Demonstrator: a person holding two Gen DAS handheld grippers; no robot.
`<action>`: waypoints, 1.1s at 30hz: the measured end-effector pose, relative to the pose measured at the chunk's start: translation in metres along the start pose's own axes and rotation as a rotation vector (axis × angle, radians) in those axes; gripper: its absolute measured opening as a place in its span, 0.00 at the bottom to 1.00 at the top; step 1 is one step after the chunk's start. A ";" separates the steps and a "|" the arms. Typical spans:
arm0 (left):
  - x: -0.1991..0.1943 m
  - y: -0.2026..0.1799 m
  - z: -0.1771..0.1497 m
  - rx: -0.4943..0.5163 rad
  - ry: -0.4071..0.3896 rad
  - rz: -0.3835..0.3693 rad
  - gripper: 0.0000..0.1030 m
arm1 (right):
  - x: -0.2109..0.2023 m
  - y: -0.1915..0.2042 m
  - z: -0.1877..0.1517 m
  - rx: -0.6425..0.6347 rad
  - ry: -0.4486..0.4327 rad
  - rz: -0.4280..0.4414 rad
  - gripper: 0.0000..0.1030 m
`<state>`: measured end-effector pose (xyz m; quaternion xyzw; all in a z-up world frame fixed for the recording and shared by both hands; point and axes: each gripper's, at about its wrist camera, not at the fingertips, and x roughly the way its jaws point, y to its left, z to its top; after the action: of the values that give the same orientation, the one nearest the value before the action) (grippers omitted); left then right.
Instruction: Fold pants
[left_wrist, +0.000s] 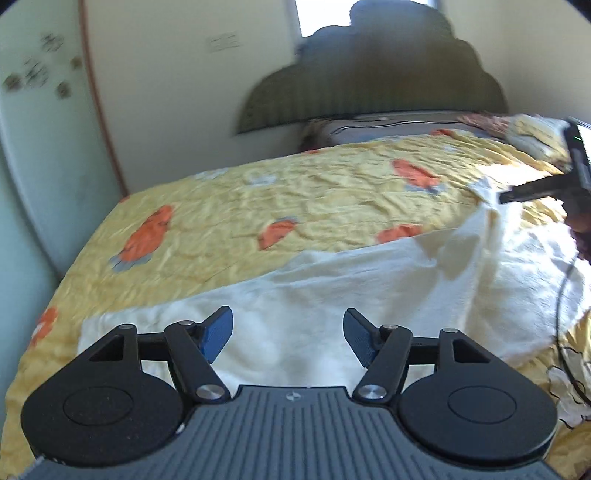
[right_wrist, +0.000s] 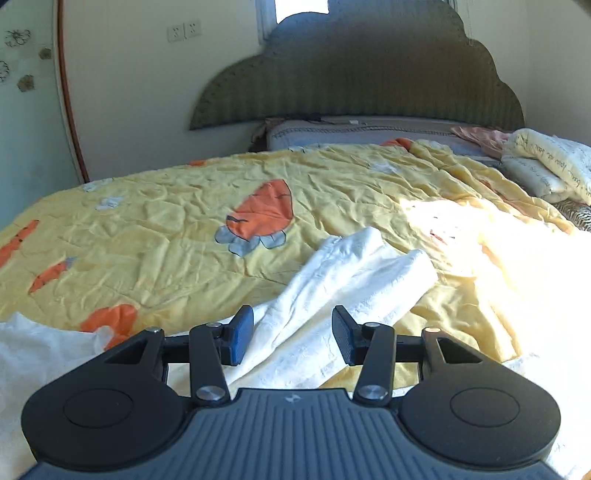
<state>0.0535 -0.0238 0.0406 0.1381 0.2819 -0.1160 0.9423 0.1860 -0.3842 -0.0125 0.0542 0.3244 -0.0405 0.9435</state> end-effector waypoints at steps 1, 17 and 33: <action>0.000 -0.015 0.003 0.042 -0.015 -0.035 0.72 | 0.006 0.007 -0.001 -0.031 0.024 -0.006 0.45; 0.069 -0.156 -0.020 0.500 -0.040 -0.303 0.49 | 0.057 -0.025 -0.001 0.125 0.089 0.004 0.19; 0.103 -0.189 -0.035 0.704 -0.153 -0.132 0.52 | 0.014 -0.112 -0.039 0.684 0.055 0.299 0.07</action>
<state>0.0639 -0.2035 -0.0822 0.4265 0.1617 -0.2763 0.8459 0.1608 -0.4902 -0.0606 0.4141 0.3057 -0.0066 0.8574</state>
